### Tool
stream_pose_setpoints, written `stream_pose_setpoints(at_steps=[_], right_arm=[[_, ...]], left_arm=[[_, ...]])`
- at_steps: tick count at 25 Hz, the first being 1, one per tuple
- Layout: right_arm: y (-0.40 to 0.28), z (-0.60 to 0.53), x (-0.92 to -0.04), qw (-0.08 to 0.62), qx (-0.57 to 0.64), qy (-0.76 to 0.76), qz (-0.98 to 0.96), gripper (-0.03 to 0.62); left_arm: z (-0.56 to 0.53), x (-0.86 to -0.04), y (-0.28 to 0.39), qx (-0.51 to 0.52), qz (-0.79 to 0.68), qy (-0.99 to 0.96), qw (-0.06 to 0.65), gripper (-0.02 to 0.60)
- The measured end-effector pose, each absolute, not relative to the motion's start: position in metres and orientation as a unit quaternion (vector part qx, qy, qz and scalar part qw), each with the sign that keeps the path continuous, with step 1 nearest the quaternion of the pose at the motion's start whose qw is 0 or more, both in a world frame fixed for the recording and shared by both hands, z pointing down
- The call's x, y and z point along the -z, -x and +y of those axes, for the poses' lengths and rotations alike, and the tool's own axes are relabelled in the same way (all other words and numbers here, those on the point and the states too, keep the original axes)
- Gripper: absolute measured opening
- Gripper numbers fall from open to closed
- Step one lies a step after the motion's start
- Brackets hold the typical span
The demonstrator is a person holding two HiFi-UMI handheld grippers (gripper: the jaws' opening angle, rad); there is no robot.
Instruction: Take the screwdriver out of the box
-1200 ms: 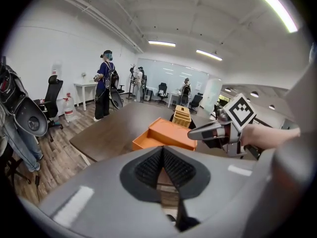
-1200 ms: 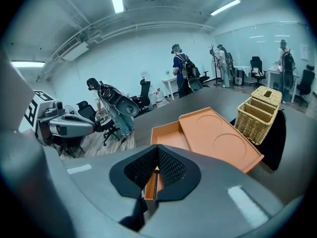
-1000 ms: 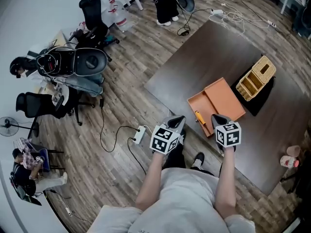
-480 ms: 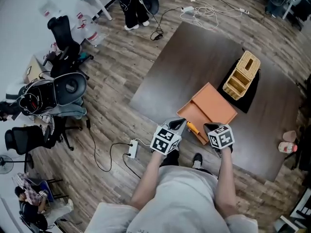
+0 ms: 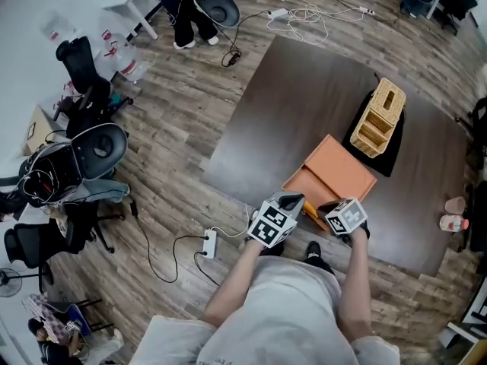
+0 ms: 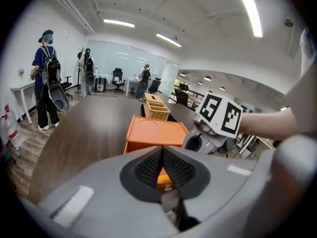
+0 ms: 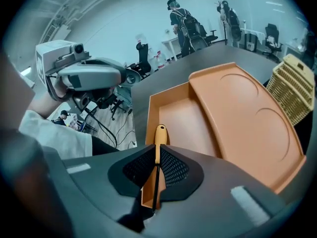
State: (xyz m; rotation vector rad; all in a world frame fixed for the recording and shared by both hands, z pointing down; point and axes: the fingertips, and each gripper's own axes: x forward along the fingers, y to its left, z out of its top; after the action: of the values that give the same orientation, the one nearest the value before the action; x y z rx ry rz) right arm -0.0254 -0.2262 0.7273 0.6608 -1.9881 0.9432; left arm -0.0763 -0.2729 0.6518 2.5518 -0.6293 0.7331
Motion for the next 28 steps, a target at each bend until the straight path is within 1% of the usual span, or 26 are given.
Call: stream_pose_setpoints(at_steps=[7, 9, 18, 23, 28], right_arm=[[0.041, -0.217, -0.747, 0.448, -0.379, -0.227, -0.777, 0.035], [0.039, -0.214, -0.753, 0.462, -0.383, -0.226, -0.767, 0.057], [0.036, -0.219, -0.77, 0.511, -0.369, -0.238, -0.739, 0.066], [0.038, -0.223, -0.783, 0.547, -0.33, -0.238, -0.732, 0.066], [0.042, -0.223, -0.785, 0.528, -0.33, -0.252, -0.741, 0.072]], left_arm=[[-0.291, -0.661, 0.09, -0.259, -0.21, -0.922, 0.198, 0.054], [-0.293, -0.661, 0.094, -0.257, -0.21, -0.921, 0.202, 0.054], [-0.296, -0.656, 0.108, -0.258, -0.209, -0.92, 0.208, 0.054], [-0.3, -0.657, 0.123, -0.261, -0.22, -0.917, 0.206, 0.054], [-0.303, -0.667, 0.133, -0.262, -0.23, -0.915, 0.203, 0.054]])
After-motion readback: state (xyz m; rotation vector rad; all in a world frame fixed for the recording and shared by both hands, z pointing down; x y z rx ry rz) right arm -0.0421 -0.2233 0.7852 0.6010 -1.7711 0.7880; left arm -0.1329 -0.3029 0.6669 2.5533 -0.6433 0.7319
